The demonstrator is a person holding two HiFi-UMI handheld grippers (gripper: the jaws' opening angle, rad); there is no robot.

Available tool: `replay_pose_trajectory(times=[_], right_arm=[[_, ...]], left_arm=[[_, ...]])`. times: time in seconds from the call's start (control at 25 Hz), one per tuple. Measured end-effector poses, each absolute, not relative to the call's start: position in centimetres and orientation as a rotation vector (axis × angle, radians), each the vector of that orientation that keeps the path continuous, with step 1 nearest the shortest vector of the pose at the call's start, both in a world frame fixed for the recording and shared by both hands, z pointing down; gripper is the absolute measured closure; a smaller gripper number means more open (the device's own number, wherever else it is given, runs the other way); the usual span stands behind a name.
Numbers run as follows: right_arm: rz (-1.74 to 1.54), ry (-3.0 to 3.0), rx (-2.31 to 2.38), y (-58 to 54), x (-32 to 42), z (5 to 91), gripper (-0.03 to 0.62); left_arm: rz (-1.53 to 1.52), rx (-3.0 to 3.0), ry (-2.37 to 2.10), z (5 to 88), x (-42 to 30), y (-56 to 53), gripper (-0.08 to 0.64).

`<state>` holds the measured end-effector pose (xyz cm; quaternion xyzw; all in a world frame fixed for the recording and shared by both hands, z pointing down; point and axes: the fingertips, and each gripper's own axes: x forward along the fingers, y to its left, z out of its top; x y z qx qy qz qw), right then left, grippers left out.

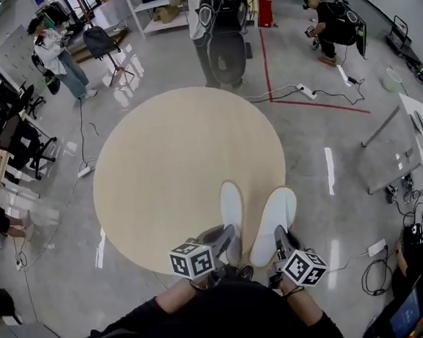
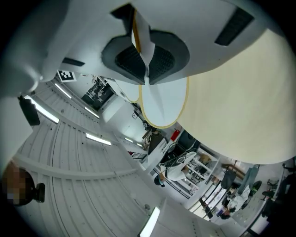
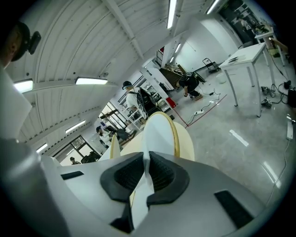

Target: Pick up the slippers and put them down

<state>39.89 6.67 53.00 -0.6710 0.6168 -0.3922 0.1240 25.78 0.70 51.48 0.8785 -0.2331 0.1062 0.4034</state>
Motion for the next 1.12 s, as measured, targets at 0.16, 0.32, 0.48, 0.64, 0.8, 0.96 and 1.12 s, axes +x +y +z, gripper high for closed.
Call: replay_pose_trajectory(times=[0.16, 0.32, 0.48, 0.64, 0.8, 0.96, 1.12], right_arm=[[-1.155, 1.885, -1.952, 2.6, 38.6, 52.7, 0.555], [-1.154, 1.968, -1.966, -1.8, 36.0, 52.1, 0.555], [-1.184, 2.041, -1.976, -4.4, 34.0, 52.6, 0.555], [-1.231, 2.088, -1.983, -5.8, 32.6, 54.0, 0.555], [-1.323, 2.104, -1.931, -7.3, 31.6, 56.0, 0.555], [-1.331, 2.186, -1.877, -9.7, 31.7, 57.5, 0.555], [-1.343, 2.323, -1.788, -11.8, 31.8, 59.2, 0.555]], left_arm=[[0.201, 2.169, -0.650, 51.7, 23.9, -3.0, 0.526], [0.126, 2.127, -0.701, 51.6, 20.3, -7.0, 0.526], [0.061, 2.076, -0.724, 52.4, 18.0, -9.0, 0.526], [0.054, 2.038, -0.713, 54.3, 16.8, -10.1, 0.526], [0.084, 2.001, -0.730, 56.4, 15.8, -11.0, 0.526], [0.092, 1.956, -0.813, 58.0, 15.4, -12.3, 0.526], [0.126, 1.921, -0.907, 59.3, 16.2, -13.8, 0.526]])
